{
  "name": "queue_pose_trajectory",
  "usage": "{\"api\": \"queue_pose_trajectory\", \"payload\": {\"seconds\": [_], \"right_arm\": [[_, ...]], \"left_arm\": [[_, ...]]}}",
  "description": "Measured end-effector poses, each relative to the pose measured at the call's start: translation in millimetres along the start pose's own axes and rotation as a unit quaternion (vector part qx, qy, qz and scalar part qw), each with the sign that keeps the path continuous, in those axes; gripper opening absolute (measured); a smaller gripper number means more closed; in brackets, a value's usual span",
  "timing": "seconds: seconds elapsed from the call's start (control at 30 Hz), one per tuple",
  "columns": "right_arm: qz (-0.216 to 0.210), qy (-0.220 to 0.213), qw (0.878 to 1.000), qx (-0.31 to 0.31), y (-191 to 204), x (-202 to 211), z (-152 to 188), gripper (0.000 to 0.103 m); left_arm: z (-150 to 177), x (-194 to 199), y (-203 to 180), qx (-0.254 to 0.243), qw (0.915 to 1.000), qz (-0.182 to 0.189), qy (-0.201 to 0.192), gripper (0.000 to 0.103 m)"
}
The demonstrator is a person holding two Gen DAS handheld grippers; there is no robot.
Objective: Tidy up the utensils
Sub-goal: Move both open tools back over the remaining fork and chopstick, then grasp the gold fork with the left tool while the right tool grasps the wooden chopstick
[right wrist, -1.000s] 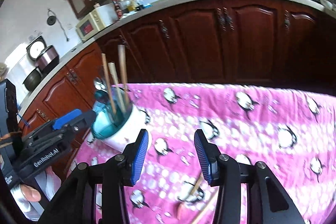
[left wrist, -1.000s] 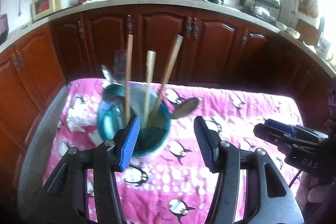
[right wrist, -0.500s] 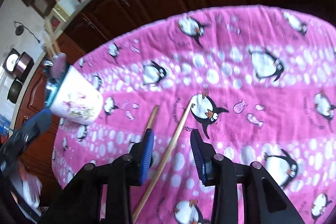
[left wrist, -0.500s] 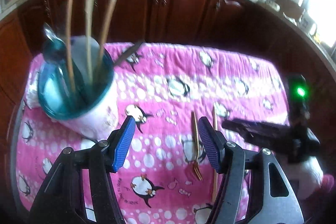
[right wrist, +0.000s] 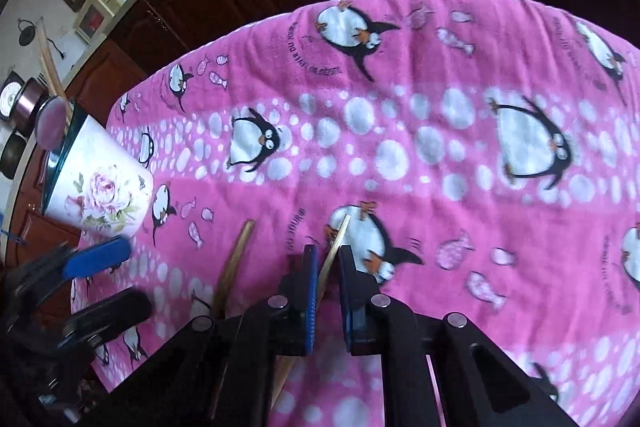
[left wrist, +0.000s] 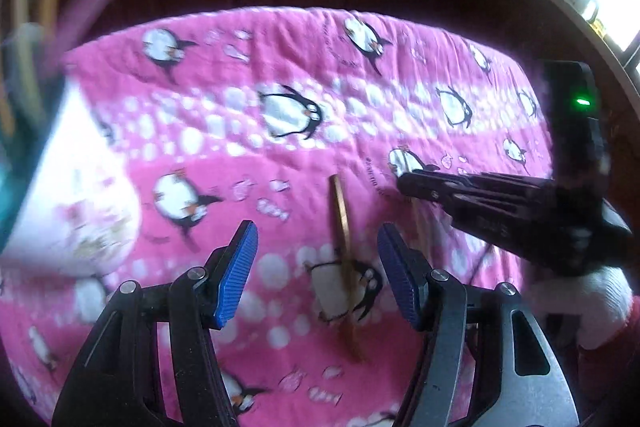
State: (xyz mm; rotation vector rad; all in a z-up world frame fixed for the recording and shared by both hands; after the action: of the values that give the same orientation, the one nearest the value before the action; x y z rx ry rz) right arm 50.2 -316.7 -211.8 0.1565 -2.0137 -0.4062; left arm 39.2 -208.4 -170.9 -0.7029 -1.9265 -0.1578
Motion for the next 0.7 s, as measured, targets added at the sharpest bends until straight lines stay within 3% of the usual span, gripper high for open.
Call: {"api": "queue_pose_trajectory", "payload": {"seconds": [0.13,0.2,0.33,0.37,0.5,0.7], "right_arm": [[-0.015,-0.001,1.0,-0.022,-17,9,6,0.009],[-0.024,0.001,0.999,-0.03,-21,9,8,0.009],[-0.047,0.002,0.998,-0.042,-26,10,9,0.009],[-0.051,0.001,0.998,-0.044,-27,11,8,0.009],[-0.047,-0.005,0.998,-0.036,-24,17,7,0.008],[-0.067,-0.049,0.997,-0.009,7,55,-1,0.006]], "left_arm": [[-5,-29,-11,-0.008,0.9994,0.003,0.033,0.061],[-8,-41,-13,-0.01,0.9989,0.001,0.045,0.051],[-14,-58,-12,-0.011,0.998,-0.009,0.062,0.014],[-15,-60,-11,-0.012,0.9979,-0.011,0.062,0.01],[-15,-50,-11,-0.007,0.999,0.001,0.045,0.006],[-17,17,-4,-0.002,0.9993,0.029,-0.025,0.005]]}}
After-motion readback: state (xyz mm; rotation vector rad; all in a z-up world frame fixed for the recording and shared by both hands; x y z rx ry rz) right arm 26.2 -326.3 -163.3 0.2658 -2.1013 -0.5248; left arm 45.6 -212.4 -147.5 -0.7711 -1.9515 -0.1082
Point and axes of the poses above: each gripper's, at about its wrist camera, not at the fingertips, and x roughly against the way its jaws point, y to its left, z to its underside, the point moved 10 cm from there along -x, roughly the way its jaws point
